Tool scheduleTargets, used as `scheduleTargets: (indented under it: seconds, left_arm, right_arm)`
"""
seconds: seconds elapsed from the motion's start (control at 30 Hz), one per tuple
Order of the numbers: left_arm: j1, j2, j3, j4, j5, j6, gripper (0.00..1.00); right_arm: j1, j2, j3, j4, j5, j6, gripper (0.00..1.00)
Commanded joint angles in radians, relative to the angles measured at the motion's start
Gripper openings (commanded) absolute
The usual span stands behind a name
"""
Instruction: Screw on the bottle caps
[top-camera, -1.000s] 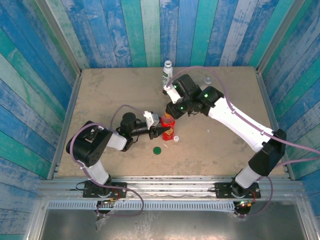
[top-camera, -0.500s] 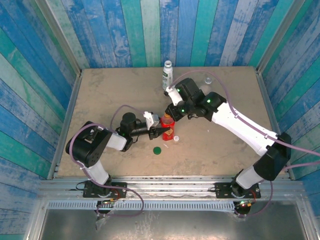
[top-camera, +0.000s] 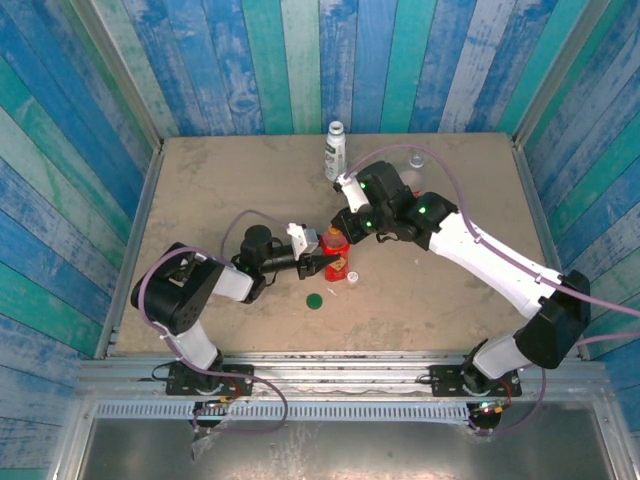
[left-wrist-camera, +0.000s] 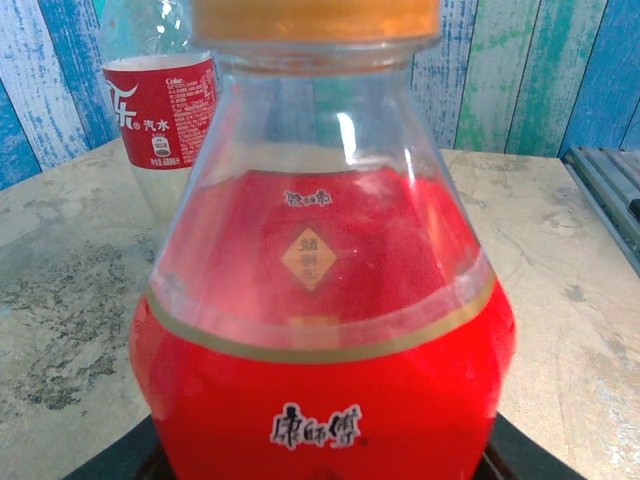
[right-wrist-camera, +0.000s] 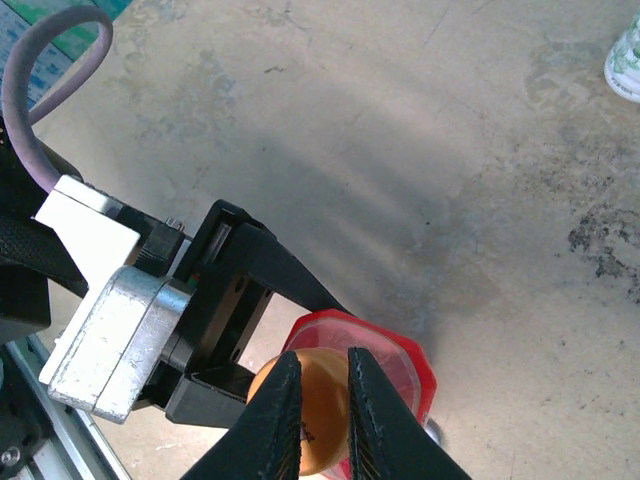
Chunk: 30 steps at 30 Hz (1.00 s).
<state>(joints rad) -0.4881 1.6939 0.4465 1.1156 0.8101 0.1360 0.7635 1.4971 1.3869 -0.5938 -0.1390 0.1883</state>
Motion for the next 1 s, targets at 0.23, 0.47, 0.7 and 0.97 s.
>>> scheduleTargets:
  seconds: [0.23,0.47,0.7,0.97]
  left_arm:
    - [-0.005,-0.028,-0.014,-0.092,0.001,0.015,0.48]
    - [-0.004,-0.025,-0.015,-0.092,0.001,0.016,0.48]
    - [-0.005,-0.025,-0.015,-0.095,0.0,0.017,0.48]
    - [-0.006,-0.028,-0.016,-0.099,-0.002,0.021,0.48]
  right_arm:
    - [0.024,0.043,0.112,-0.169,0.063,-0.047,0.32]
    - [0.077,0.06,0.171,-0.219,0.209,-0.091,0.5]
    - [0.124,0.128,0.243,-0.282,0.291,-0.111,0.55]
    - [0.131,0.155,0.255,-0.3,0.28,-0.11,0.5]
